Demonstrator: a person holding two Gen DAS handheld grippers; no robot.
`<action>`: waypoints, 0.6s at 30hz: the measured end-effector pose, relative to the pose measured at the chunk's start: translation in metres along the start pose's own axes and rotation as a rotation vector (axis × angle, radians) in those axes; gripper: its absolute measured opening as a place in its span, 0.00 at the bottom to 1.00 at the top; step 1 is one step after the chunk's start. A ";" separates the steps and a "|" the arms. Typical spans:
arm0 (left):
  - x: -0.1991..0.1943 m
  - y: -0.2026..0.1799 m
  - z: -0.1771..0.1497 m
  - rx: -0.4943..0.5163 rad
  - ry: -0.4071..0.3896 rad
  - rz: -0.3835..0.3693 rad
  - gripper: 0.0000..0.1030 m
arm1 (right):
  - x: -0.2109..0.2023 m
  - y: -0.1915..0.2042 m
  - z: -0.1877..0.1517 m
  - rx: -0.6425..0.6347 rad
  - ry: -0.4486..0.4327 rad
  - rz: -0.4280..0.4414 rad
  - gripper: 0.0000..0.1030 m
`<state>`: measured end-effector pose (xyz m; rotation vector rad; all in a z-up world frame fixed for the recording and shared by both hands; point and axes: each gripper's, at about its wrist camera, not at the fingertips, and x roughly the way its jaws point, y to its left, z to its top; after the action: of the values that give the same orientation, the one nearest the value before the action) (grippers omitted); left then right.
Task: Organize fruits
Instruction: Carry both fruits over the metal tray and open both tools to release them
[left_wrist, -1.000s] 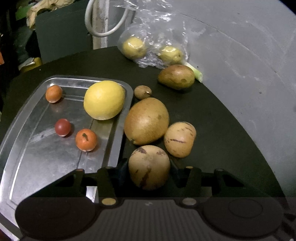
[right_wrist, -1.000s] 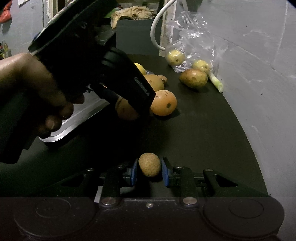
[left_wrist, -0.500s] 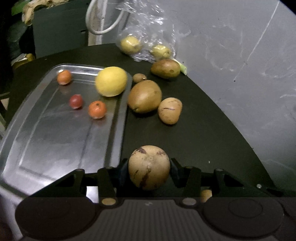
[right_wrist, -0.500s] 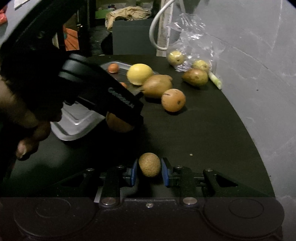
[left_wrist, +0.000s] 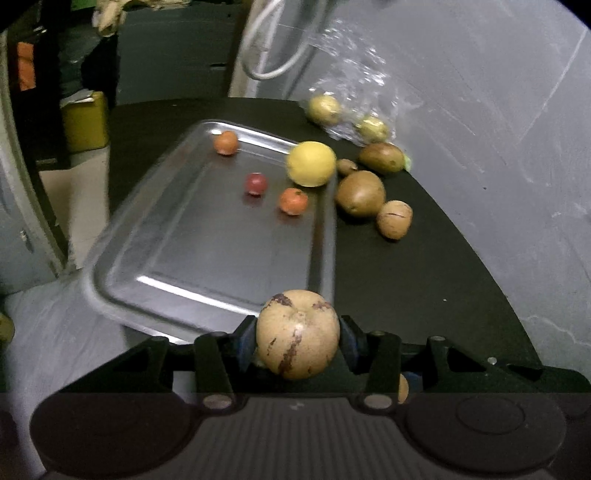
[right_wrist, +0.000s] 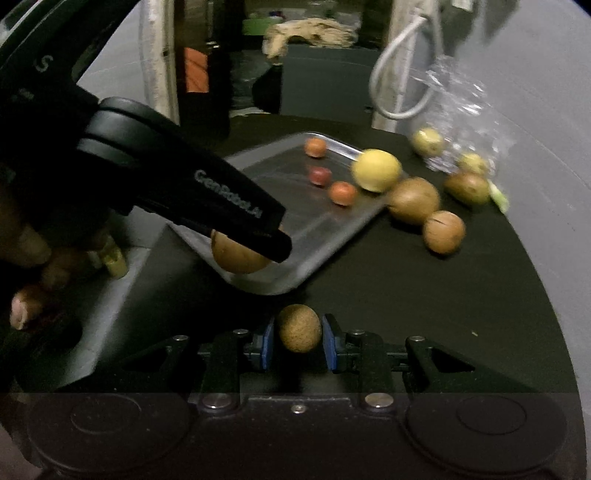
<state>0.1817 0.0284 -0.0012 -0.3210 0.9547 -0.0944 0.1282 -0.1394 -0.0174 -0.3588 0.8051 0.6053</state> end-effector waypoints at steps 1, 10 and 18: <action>-0.004 0.006 -0.001 -0.010 -0.006 0.005 0.50 | -0.001 0.006 0.002 -0.011 -0.004 0.008 0.28; -0.035 0.056 -0.006 -0.107 -0.071 0.071 0.50 | -0.008 0.044 0.022 -0.109 -0.048 0.054 0.28; -0.052 0.087 0.013 -0.151 -0.147 0.111 0.50 | -0.016 0.034 0.050 -0.115 -0.102 0.027 0.28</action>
<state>0.1571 0.1258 0.0194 -0.4072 0.8335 0.1022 0.1262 -0.0930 0.0245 -0.4191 0.6796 0.6920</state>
